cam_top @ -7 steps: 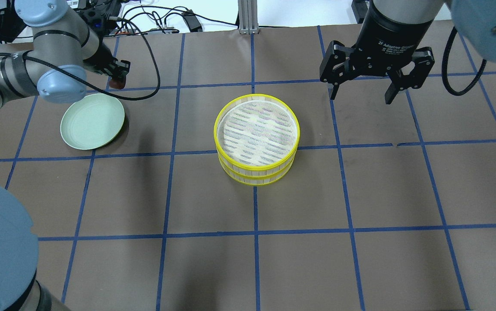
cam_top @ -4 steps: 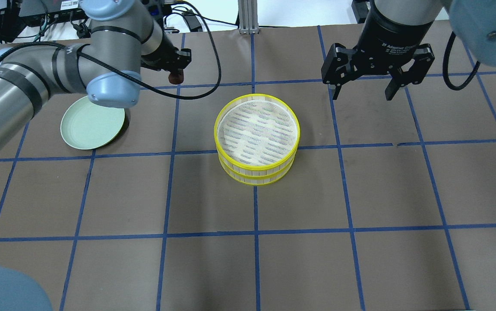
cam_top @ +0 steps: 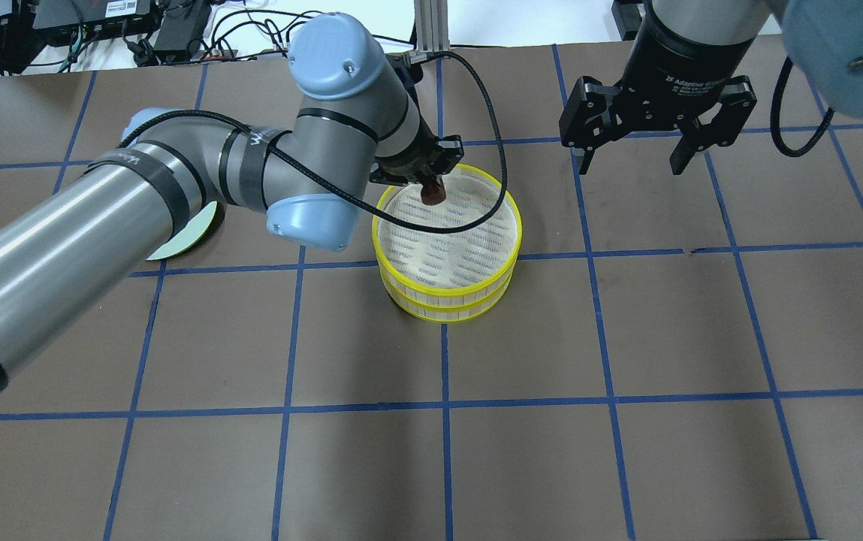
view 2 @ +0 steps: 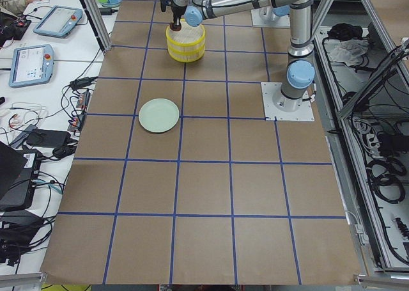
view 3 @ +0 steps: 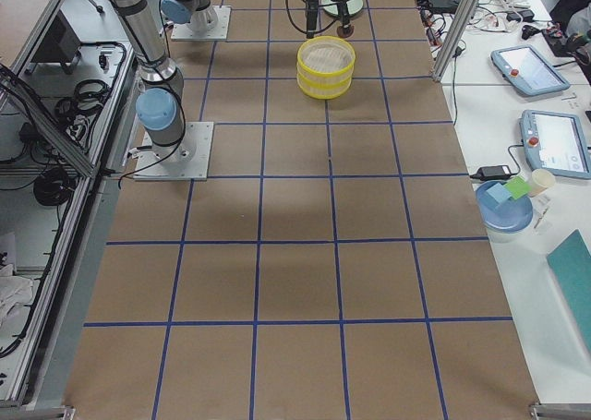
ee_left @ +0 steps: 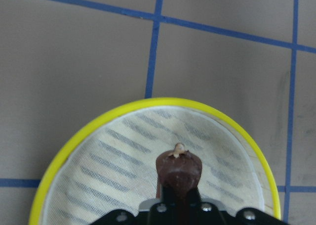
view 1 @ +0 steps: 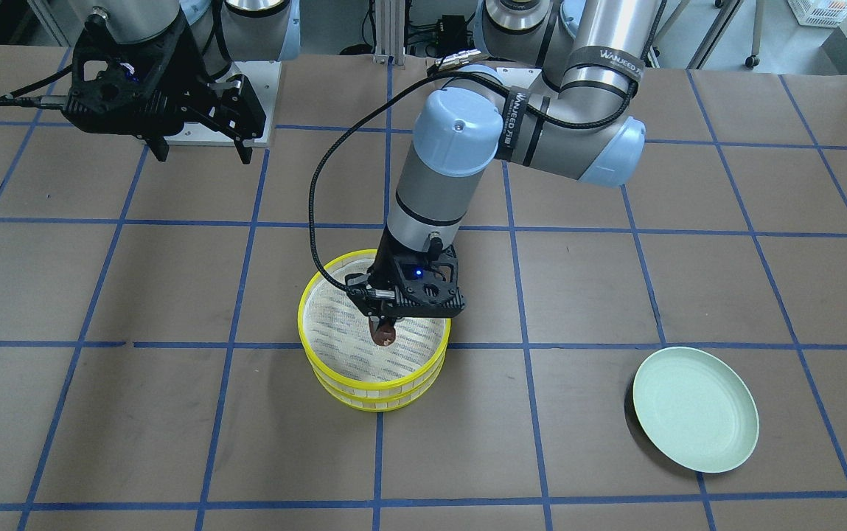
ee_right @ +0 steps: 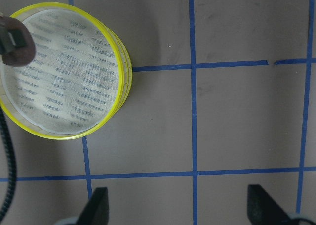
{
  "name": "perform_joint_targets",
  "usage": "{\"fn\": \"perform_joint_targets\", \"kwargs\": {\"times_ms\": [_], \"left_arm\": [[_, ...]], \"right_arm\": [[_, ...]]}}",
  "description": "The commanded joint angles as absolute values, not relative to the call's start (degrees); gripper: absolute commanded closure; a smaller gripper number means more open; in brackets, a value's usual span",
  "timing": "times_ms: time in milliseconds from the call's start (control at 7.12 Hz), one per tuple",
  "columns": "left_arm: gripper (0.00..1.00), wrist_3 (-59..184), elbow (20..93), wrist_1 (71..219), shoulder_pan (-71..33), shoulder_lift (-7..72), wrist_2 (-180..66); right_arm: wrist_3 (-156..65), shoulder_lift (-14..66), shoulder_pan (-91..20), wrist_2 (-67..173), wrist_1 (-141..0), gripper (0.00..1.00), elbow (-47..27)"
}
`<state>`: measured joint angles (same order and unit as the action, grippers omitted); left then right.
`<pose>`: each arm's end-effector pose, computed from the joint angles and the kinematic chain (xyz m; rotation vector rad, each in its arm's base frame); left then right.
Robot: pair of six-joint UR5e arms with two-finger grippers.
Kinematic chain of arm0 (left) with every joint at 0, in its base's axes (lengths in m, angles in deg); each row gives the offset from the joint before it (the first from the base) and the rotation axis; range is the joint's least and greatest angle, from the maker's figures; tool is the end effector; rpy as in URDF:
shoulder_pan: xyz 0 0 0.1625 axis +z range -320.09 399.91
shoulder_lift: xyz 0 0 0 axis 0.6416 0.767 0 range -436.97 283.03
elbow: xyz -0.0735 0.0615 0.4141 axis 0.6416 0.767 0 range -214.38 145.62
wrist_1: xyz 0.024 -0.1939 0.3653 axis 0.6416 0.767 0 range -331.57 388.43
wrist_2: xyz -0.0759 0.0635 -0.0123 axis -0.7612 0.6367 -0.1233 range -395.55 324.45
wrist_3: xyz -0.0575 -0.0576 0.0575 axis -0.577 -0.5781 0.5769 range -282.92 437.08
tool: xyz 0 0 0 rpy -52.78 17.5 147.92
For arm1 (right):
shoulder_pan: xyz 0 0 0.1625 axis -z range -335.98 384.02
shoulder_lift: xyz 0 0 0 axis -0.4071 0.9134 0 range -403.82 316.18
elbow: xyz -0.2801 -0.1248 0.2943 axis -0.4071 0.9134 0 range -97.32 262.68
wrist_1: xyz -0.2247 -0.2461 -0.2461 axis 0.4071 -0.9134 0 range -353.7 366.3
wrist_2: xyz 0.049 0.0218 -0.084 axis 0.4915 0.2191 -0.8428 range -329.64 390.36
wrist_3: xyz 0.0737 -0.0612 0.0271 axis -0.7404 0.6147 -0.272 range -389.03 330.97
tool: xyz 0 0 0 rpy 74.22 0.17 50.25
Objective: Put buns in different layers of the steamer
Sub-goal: 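Lower the brown bun into the top tier and open the left gripper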
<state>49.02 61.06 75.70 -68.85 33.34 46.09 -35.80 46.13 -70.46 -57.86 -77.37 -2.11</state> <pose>-0.3410 -0.5442 0.3255 0.2017 -2.8677 0.3103 0.1742 -0.4764 0.5213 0.0627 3.1118 0.0362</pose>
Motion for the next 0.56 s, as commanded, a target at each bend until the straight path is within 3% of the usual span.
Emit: {"fn": "perform_joint_targets", "kwargs": {"times_ms": [0, 421], "left_arm": [[0.00, 46.76, 61.59, 76.41, -70.39, 32.37, 45.75], [0.00, 46.94, 61.24, 81.87, -67.50, 31.23, 45.49]], "right_arm": [[-35.79, 46.18, -70.46, -57.88, -77.28, 0.00, -2.13], [-35.79, 46.27, -70.46, -57.89, -77.19, 0.00, -2.13]]}}
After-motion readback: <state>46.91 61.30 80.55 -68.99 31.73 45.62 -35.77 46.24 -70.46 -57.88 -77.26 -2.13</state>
